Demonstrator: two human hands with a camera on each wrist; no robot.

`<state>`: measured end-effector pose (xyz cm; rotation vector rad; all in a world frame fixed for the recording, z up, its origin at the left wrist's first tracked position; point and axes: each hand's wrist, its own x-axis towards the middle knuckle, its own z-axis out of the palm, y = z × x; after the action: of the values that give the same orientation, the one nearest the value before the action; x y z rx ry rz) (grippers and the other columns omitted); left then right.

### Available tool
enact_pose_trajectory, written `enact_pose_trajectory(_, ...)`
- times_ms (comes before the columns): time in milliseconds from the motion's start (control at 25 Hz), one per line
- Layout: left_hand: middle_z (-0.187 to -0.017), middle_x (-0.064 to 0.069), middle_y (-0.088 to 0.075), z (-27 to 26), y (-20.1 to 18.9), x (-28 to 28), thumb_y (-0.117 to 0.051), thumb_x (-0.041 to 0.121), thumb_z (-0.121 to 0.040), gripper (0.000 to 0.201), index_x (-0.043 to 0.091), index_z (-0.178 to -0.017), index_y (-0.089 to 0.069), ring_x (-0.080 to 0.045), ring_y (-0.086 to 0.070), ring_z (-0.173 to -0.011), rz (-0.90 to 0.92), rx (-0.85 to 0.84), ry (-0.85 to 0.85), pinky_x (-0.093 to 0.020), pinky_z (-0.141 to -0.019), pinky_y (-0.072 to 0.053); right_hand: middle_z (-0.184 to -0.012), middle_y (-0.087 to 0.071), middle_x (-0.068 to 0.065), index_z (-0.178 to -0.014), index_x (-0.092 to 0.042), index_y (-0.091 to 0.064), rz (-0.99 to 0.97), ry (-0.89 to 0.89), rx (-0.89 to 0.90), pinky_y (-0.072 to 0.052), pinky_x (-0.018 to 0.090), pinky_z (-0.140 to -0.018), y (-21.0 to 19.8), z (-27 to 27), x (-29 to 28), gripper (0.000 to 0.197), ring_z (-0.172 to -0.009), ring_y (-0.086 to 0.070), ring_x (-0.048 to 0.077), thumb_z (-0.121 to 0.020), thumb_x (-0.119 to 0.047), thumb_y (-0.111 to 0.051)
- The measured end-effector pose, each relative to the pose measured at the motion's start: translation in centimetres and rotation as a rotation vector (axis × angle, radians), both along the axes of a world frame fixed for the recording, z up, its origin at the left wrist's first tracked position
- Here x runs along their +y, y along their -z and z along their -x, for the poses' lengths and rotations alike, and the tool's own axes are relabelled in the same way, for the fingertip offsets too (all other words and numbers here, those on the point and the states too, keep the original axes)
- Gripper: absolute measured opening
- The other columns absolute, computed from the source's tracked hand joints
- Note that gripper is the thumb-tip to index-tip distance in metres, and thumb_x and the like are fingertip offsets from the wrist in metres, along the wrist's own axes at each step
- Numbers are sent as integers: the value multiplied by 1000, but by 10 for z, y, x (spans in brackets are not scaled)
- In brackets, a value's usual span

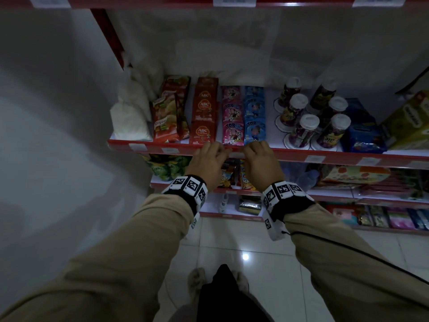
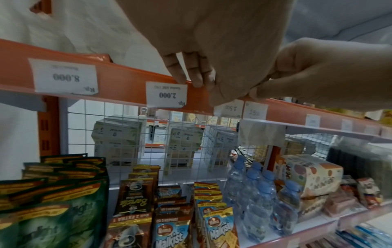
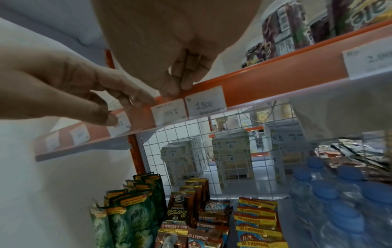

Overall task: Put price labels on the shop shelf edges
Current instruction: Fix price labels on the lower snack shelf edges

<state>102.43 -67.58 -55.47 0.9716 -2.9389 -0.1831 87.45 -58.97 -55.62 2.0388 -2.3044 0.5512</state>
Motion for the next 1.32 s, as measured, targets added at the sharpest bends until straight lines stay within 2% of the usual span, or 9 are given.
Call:
enact_pose_trajectory(240,-121,-9,-43,2,1,-6,-54,10,-79,55,16,-133,-47,-28,-38,-111,2,-1,31,-38,-86,-36,-94,-62,21,-93,1,-63,12,77,27,-48,42,-71,1,-12,0,29,-86,-56,37,-65,8,-62)
enact_pose_trajectory(400,-120,-8,-44,-1,3,-12,-56,12,-79,53,17,-131,-48,-27,-39,-111,34,11,75,-39,-87,-35,-97,-65,19,-101,-2,-64,-33,111,70,-48,44,-73,0,-15,-8,31,-90,-55,36,-71,0,-59)
enact_pose_trajectory(600,-119,-6,-44,-3,5,-16,-57,18,-80,50,20,-130,-48,-26,-38,-110,41,28,102,-40,-88,-33,-91,-63,18,-90,-3,-65,-47,145,125,-46,41,-67,1,-21,-11,19,-86,-56,35,-71,-4,-64)
enact_pose_trajectory(800,-119,-6,-48,-6,5,-22,-55,15,-83,50,19,-132,-48,-26,-41,-112,-23,96,114,-39,-93,-35,-107,-57,18,-100,-4,-64,-121,209,92,-43,44,-80,5,-20,-19,18,-102,-48,36,-86,-12,-57)
enact_pose_trajectory(880,-119,-5,-51,-6,4,-24,-55,13,-83,51,18,-133,-47,-25,-43,-113,-85,154,104,-39,-95,-37,-113,-54,19,-101,-4,-64,-69,259,5,-43,42,-79,5,-19,-19,17,-104,-46,36,-87,-12,-59)
enact_pose_trajectory(960,-120,-5,-52,-6,3,-27,-54,13,-84,49,17,-133,-47,-26,-43,-114,-131,187,97,-39,-96,-37,-107,-58,17,-96,-5,-66,54,271,-131,-42,38,-77,1,-15,-20,12,-99,-49,34,-85,-9,-62)
enact_pose_trajectory(1080,-116,-5,-58,-6,3,-30,-51,17,-91,38,14,-129,-50,-26,-47,-111,-198,289,70,-39,-94,-39,-86,-66,6,-92,-9,-66,248,304,-496,-48,28,-72,-8,-12,-23,7,-81,-58,18,-85,-9,-66)
enact_pose_trajectory(1160,-110,-5,-62,-5,2,-31,-48,25,-96,35,13,-128,-50,-25,-51,-107,-270,366,32,-38,-90,-42,-83,-64,2,-99,-10,-63,284,362,-722,-50,20,-71,-12,-14,-26,16,-76,-60,13,-84,-5,-66)
enact_pose_trajectory(1320,-101,-7,-65,-2,-3,-31,-44,36,-98,36,12,-122,-54,-24,-57,-92,-331,453,-17,-38,-79,-49,-84,-60,1,-106,-9,-60,261,362,-1034,-54,31,-74,-11,-24,-27,28,-79,-63,22,-82,5,-66)
